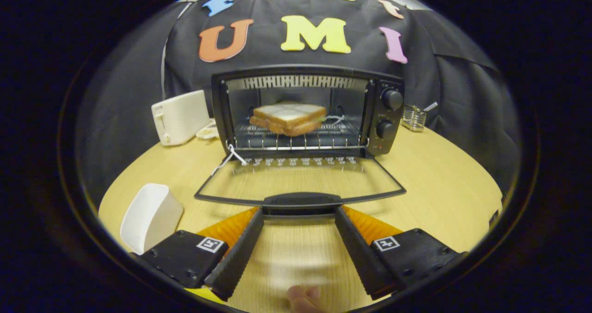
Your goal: Open the toaster oven, put the food inside, and close the toaster oven door.
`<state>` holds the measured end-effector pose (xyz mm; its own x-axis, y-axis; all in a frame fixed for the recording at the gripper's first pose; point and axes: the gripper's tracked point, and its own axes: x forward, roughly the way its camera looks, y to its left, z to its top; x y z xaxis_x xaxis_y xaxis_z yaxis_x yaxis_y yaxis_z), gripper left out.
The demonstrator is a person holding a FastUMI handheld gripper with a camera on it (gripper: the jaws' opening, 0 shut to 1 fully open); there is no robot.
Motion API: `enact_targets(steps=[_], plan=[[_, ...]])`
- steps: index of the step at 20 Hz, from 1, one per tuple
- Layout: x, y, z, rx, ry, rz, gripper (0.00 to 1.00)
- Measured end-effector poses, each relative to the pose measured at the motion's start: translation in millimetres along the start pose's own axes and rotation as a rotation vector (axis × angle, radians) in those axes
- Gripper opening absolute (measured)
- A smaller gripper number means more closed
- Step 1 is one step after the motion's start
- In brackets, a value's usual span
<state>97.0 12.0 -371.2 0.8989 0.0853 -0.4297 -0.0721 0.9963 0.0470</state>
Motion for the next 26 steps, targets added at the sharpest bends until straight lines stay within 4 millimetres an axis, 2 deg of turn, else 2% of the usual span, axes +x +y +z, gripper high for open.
enact_targets(steps=[11, 18, 20, 22, 26], plan=[[-2.3, -0.8, 2.5, 0.006, -0.023, -0.002, 1.00], [-8.9, 1.3, 11.9, 0.004, -0.052, -0.005, 1.00], [-15.5, 2.4, 25.9, 0.009, -0.081, -0.002, 1.00], [-28.2, 5.0, 53.4, -0.056, -0.178, -0.006, 1.00], [-21.9, 7.4, 97.9, -0.167, -0.262, -0.026, 1.00]])
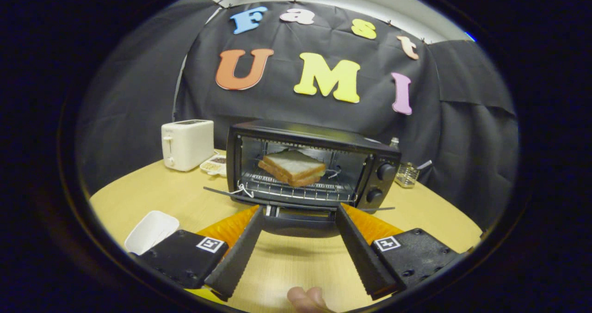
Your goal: Open the toaster oven, put the food inside, and close the toaster oven door.
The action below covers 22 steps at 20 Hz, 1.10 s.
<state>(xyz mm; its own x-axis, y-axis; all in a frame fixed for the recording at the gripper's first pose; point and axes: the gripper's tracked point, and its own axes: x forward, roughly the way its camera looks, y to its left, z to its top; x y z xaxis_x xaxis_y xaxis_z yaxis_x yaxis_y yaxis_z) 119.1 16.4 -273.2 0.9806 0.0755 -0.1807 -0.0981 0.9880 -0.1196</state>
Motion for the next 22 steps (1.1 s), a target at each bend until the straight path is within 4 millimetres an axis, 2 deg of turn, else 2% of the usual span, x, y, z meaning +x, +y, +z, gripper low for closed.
enact_targets(steps=[6, 11, 13, 17, 22], plan=[[16.0, -5.4, 26.6, 0.100, -0.004, 0.025, 1.00], [36.0, -5.2, 55.3, 0.119, -0.016, 0.049, 1.00], [38.4, -16.0, 68.9, 0.119, -0.025, 0.028, 1.00], [19.1, -30.8, 97.3, 0.139, -0.049, 0.018, 1.00], [-31.7, -50.5, 117.0, 0.121, -0.065, -0.027, 1.00]])
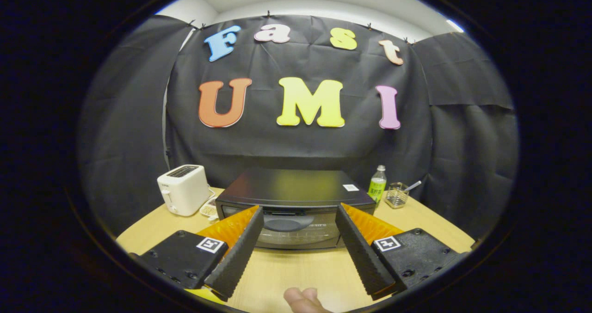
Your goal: Open the toaster oven, put the food inside, and close the toaster oven door.
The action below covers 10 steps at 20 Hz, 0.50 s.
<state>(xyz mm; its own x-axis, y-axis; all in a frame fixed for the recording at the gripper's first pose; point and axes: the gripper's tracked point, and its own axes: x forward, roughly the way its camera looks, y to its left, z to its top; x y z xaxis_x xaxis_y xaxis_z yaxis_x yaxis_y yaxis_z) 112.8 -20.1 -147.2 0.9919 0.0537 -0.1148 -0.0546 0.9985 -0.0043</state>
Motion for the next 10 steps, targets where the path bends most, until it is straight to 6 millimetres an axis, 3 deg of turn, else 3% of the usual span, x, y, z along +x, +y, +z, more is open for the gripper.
enact_targets(steps=[4, 10], plan=[[-52.1, -7.2, 24.0, 0.004, -0.042, 0.005, 1.00], [-128.4, -18.3, 42.4, 0.047, -0.101, -0.021, 1.00]])
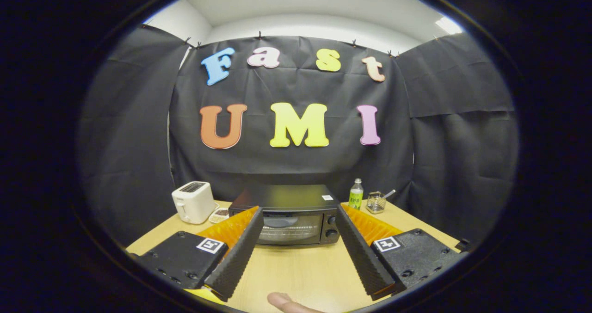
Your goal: Open the toaster oven, put the food inside, and close the toaster oven door.
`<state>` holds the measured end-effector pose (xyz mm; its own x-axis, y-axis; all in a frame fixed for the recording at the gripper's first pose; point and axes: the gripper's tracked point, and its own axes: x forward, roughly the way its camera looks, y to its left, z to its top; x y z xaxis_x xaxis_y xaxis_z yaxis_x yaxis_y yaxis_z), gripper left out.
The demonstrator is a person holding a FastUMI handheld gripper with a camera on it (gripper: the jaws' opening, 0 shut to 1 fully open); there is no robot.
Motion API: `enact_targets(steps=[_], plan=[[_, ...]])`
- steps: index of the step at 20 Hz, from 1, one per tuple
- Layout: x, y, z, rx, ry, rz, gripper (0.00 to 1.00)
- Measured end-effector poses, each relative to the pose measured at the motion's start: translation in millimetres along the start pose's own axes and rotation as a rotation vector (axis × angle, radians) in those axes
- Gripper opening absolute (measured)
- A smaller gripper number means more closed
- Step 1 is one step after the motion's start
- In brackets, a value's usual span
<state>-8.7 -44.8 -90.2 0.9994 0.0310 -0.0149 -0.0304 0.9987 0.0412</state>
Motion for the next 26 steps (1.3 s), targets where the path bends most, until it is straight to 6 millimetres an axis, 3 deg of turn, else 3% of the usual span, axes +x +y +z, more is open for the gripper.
enact_targets(steps=[6, 10, 26], plan=[[-65.6, -20.1, 43.3, 0.051, -0.074, -0.002, 1.00], [-89.2, -40.5, 61.2, 0.062, -0.087, -0.035, 1.00], [-119.0, -23.8, 55.1, 0.006, -0.019, -0.028, 1.00]])
